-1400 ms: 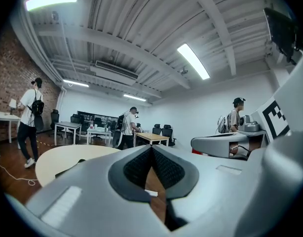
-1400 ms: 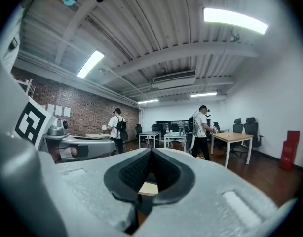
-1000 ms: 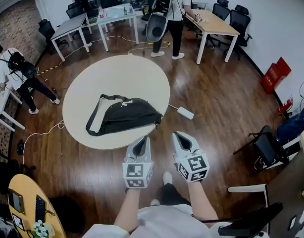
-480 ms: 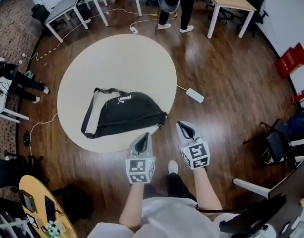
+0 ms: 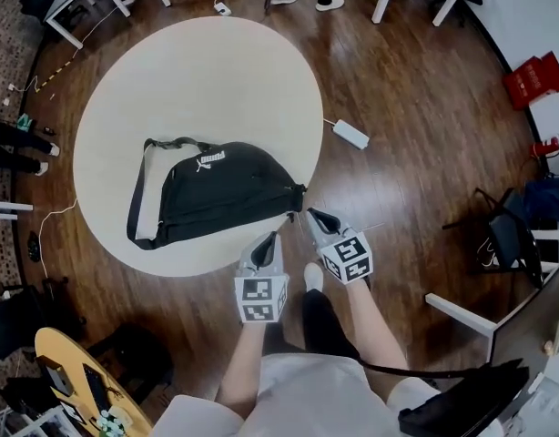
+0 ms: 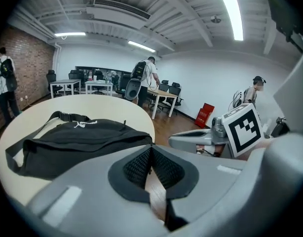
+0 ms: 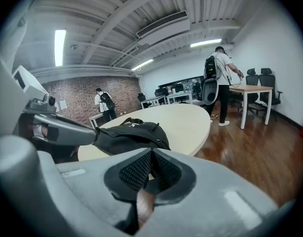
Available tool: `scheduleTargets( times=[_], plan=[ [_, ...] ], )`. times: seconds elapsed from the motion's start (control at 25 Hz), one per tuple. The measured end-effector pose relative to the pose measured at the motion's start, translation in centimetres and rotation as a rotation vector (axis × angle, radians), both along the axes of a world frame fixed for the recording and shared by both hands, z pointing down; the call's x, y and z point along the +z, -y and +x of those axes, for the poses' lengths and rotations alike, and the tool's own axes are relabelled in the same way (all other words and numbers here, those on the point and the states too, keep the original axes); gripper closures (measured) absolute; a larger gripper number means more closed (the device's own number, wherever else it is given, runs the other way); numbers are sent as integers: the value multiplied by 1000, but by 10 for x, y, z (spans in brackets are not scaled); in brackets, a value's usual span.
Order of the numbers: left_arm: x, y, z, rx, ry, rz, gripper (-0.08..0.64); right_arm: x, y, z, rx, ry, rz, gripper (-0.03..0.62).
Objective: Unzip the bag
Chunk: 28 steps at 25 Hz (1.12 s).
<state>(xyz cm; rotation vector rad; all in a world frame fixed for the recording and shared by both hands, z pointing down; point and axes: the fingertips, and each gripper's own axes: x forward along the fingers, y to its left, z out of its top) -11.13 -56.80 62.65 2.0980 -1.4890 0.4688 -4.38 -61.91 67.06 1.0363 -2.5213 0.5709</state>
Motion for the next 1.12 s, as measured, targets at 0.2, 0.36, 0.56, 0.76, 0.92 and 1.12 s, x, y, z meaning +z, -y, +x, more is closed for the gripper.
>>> scheduleTargets(
  times=[0.2, 0.36, 0.56, 0.76, 0.92, 1.12],
  plan=[
    [32, -5, 1, 18, 3, -61, 543, 40, 13, -9, -62, -75, 11, 434],
    [46, -9, 1, 31, 1, -87, 543, 59, 16, -18, -148, -158, 36, 434],
    [55, -10, 2, 35, -3, -103, 543, 66, 12, -24, -265, -213, 87, 434],
    [57, -11, 8, 42, -3, -107, 543, 83, 7, -27, -369, -369, 125, 511],
    [63, -8, 9, 49, 1, -111, 543, 81, 8, -27, -346, -325, 88, 536],
    [70, -1, 8, 57, 64, -110, 543, 59, 7, -28, -303, -208, 29, 549]
  ],
)
